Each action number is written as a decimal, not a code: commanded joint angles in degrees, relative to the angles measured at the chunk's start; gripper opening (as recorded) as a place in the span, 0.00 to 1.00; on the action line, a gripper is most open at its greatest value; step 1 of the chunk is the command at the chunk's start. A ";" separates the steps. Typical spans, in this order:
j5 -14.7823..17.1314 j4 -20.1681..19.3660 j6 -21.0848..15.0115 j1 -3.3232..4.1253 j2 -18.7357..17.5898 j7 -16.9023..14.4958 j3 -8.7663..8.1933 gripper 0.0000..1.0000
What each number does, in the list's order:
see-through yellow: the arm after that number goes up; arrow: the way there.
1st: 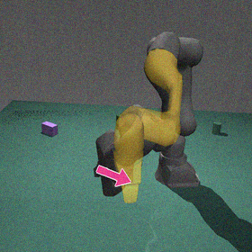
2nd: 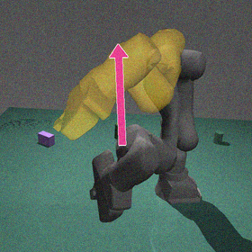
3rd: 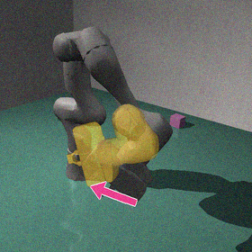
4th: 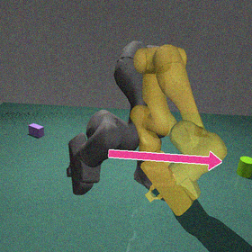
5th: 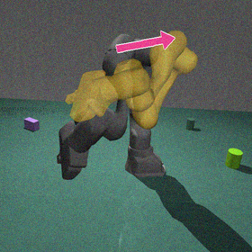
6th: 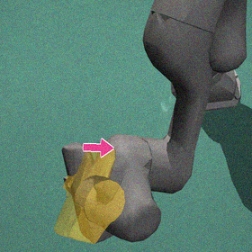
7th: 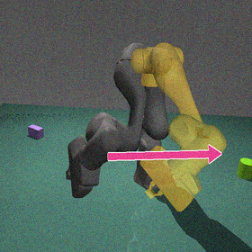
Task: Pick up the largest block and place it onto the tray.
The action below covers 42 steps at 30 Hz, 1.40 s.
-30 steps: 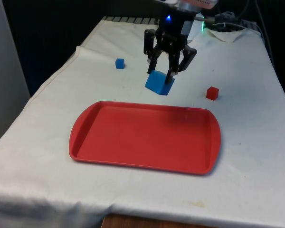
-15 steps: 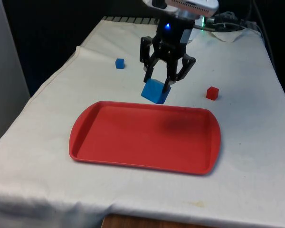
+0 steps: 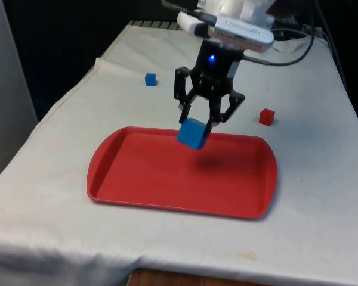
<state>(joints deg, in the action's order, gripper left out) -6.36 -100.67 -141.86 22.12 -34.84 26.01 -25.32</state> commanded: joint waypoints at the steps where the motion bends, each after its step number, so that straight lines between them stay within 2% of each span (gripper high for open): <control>1: 0.86 0.52 -0.23 -0.74 -0.63 -1.26 0.86 0.00; 4: 1.66 1.66 -0.74 -0.86 -2.64 -2.92 0.80 0.00; 5: 1.15 1.60 -0.29 -0.17 -2.58 -2.18 0.00 0.00; 6: 1.89 1.83 -0.97 -0.92 -3.09 -3.32 0.86 0.00; 12: 4.64 1.95 -3.04 -1.26 -5.04 -6.88 1.09 0.00; 13: 3.78 2.01 -2.52 -0.40 -5.16 -5.73 0.00 0.00; 14: 5.16 1.95 -3.21 -1.32 -5.21 -7.45 1.15 0.00; 17: 7.56 1.89 -3.67 -1.26 -5.61 -9.80 1.03 0.02; 19: 8.59 1.95 -3.72 -1.20 -5.79 -10.71 0.97 0.16; 21: 9.40 1.95 -3.78 -1.15 -5.90 -11.46 0.86 0.36; 22: 8.77 2.01 -3.27 -0.52 -6.02 -10.71 0.00 0.46; 23: 9.68 1.95 -3.78 -1.15 -5.96 -11.75 0.86 0.46; 24: 10.20 1.95 -3.78 -1.09 -6.02 -12.20 0.80 0.65; 25: 10.37 1.95 -3.78 -1.09 -6.02 -12.38 0.80 0.81; 27: 10.49 1.95 -3.78 -1.09 -6.07 -12.55 0.80 0.98; 31: 10.60 1.95 -3.84 -1.15 -6.07 -12.66 0.80 1.00; 32: 9.97 2.01 -3.32 -0.52 -6.13 -11.92 0.06 1.00; 33: 10.66 1.95 -3.84 -1.15 -6.07 -12.66 0.80 1.00; 41: 9.80 1.32 -1.78 -0.11 -3.32 -12.95 -0.63 1.00; 42: 9.97 1.95 -1.78 -0.29 -4.01 -12.89 -0.52 1.00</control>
<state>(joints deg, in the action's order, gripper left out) 3.61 -98.72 -143.64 21.83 -38.85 13.12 -25.84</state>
